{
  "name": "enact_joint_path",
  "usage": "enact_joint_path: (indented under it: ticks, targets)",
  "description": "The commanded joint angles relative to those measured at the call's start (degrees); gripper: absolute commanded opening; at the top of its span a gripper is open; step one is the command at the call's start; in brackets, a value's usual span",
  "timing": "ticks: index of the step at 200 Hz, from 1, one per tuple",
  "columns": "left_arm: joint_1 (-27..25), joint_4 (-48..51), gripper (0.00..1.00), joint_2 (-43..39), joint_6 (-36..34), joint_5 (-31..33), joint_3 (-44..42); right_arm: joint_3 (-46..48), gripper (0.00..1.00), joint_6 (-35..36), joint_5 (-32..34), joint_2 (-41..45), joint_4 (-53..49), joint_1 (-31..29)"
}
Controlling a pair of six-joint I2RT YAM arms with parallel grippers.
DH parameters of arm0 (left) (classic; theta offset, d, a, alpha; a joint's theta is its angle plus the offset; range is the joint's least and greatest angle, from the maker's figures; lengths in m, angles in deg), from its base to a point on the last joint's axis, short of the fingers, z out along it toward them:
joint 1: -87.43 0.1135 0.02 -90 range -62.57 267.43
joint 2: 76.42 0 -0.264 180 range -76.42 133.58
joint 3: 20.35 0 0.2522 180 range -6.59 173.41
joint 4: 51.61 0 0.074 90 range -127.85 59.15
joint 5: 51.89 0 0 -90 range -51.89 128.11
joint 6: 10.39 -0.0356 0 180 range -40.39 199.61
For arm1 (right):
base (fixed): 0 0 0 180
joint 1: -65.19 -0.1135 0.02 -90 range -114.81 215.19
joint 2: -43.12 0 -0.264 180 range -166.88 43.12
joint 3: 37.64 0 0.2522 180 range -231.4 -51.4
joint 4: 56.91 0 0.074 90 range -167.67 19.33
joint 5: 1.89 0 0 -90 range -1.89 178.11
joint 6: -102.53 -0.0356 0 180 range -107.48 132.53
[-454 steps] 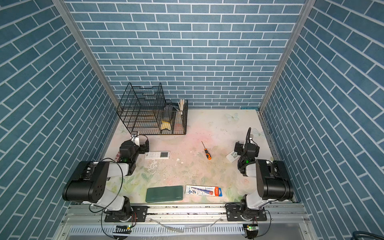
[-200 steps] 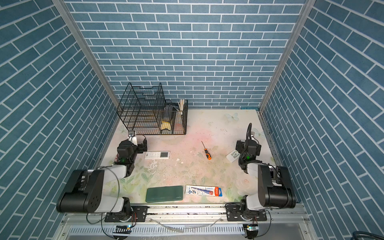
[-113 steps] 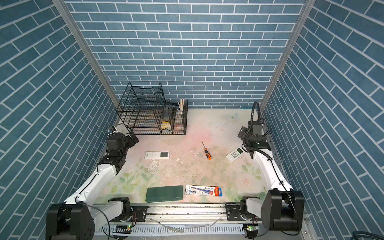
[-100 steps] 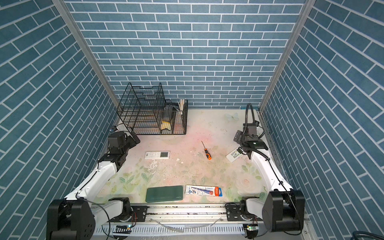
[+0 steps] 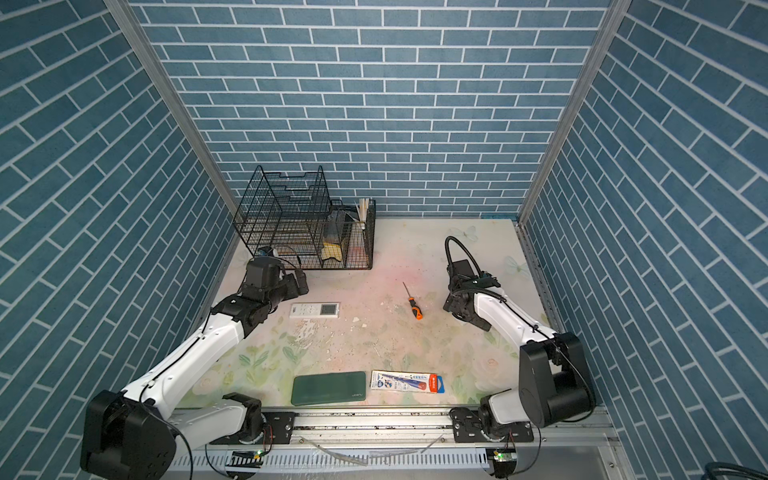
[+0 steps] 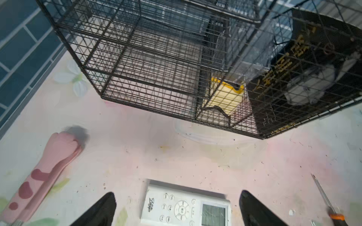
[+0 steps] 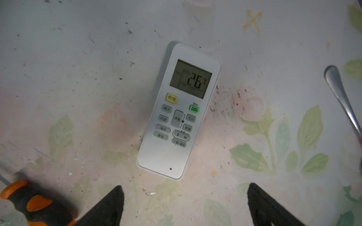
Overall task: Unload the batteries from the remote control
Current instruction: 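Grasp the white remote control with the right gripper while the left arm reaches forward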
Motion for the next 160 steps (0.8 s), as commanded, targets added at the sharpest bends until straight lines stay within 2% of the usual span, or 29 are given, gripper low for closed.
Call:
enact_joint_path:
  ticks: [1, 62, 160]
  targets:
    - [-1.7, 2.2, 1.0, -1.0, -0.6, 1.5, 1.4, 0.7, 0.98, -5.4, 0.2, -1.0, 0.8, -0.2]
    - [-3.0, 3.3, 1.0, -0.7, -0.7, 1.4, 2.5, 1.9, 0.94, -5.6, -3.9, -6.5, 7.2, 1.5]
    - [-7.1, 5.5, 1.0, -0.5, -0.3, 4.4, 4.0, 8.3, 0.84, -6.0, -6.1, -7.3, 12.4, 4.1]
